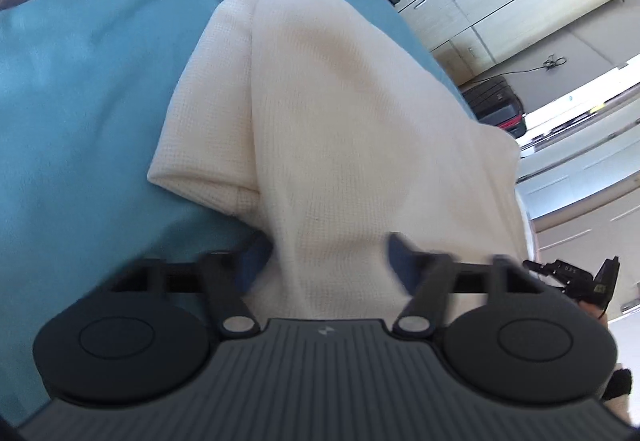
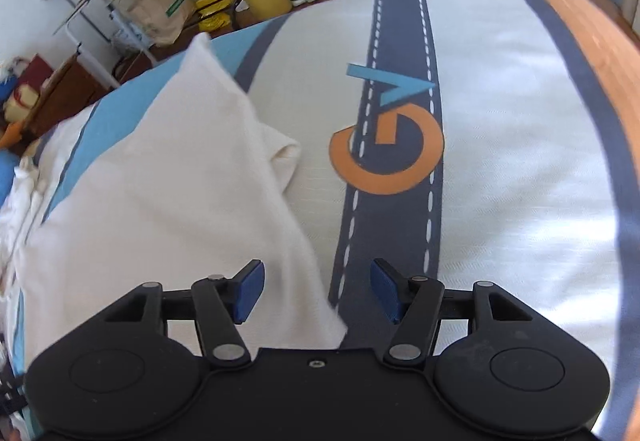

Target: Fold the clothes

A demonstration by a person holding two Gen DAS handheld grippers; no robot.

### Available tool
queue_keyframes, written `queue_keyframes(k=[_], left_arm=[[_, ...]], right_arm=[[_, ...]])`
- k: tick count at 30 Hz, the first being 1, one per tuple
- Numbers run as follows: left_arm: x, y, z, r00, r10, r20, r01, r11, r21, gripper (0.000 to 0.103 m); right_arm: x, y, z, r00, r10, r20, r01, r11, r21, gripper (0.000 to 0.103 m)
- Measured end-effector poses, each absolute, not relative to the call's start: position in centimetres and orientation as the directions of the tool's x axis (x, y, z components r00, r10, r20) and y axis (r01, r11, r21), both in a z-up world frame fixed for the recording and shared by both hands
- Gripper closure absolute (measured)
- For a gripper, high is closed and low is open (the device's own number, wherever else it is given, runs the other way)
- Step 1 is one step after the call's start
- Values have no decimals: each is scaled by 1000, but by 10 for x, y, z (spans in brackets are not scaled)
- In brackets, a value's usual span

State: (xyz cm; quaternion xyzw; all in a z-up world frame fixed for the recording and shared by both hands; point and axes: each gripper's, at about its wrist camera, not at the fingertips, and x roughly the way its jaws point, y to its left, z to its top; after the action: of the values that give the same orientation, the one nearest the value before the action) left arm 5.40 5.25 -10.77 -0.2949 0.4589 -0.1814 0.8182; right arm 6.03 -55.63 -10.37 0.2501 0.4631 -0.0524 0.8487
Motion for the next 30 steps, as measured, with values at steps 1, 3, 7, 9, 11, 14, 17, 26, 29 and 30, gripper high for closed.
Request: queue_keyframes(k=[1,3,7,9,11,14,17,26,29,30], left_arm=[[53,50,-103,524,-557,-645,37,771,-636,96],[42,56,-79,599,-544,-588,73,768,-636,97],[37,73,-57,621,-546,-562,50,743,-667,97],[42,65,-81,550,-500,-668,-5,799,-602,97],[46,54,-104,488,-428,-761,-38,861,-508,98],[45,48,-110,487,-377,-788,-23,897,-442,97],[47,49,-104,494,-349,-797,-18,912,-411,94],[23,20,-50,543,-277,-793,125,960,-250,53],[19,-5,-16,599,-352,-719,240,936,-258,46],[22,-16,-8,609,-394,-689,285,919,-273,42]], right_arm=[[63,-558,-107,585,173,-792,282,873,399,38],[66,-561,-110,596,221,-772,226,876,426,38],[66,-559,-113,568,376,-732,174,815,553,38],[68,-547,-116,515,397,-759,135,837,530,39],[67,-533,-111,496,359,-791,96,883,460,94],[54,-537,-89,565,450,-691,71,808,585,97],[35,-554,-63,659,509,-553,39,711,702,97],[42,-549,-82,532,237,-813,206,895,395,54],[34,-568,-67,664,276,-695,227,811,540,40],[36,-571,-65,684,287,-671,226,791,568,39]])
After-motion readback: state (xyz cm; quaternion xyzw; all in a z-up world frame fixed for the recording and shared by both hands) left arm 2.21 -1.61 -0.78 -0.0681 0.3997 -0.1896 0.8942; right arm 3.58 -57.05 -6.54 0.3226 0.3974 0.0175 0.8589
